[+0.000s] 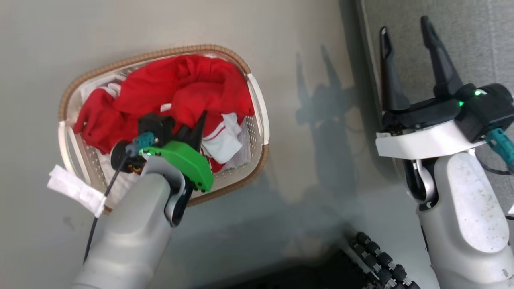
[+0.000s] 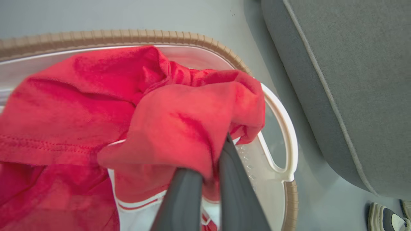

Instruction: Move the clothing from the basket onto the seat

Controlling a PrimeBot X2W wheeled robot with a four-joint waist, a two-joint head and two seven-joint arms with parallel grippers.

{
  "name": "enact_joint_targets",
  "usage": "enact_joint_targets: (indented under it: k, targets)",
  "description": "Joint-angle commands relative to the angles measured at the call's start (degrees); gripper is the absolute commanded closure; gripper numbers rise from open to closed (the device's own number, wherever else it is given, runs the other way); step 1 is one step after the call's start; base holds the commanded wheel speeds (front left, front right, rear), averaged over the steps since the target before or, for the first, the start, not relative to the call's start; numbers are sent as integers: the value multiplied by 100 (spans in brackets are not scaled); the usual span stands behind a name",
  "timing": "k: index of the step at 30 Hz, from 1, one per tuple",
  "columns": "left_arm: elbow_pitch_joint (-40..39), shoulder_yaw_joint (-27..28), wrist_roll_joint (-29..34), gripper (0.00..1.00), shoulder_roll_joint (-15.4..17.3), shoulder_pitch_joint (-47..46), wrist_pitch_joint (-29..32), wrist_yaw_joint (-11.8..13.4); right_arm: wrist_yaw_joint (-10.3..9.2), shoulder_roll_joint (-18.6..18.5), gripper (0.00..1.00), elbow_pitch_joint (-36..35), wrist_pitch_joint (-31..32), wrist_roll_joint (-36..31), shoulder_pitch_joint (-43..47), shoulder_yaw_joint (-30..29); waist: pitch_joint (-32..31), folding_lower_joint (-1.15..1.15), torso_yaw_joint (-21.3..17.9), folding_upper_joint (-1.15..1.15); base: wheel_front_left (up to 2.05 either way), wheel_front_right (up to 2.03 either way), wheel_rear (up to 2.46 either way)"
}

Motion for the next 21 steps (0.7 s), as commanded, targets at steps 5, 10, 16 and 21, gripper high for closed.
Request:
enact_joint_targets:
  k: [5,10,16,21]
  targets:
    - [-504,128,340,100,116,654,-4,-14,-5,-7,0,329,-10,22,271,82,-1108,0,119,0,0,0,0]
    - [-952,339,587,100,85,1254,-4,-14,-5,-7,0,642,-10,-8,526,70,-1821,0,254,0,0,0,0]
    - [-1449,722,765,100,-50,1874,-4,-14,-5,-52,0,929,-10,-32,1004,168,-2644,0,487,0,0,0,0]
    - [-1841,860,995,100,-91,2241,-5,-14,-4,-104,0,1097,-10,23,1367,293,-3171,0,675,0,0,0,0]
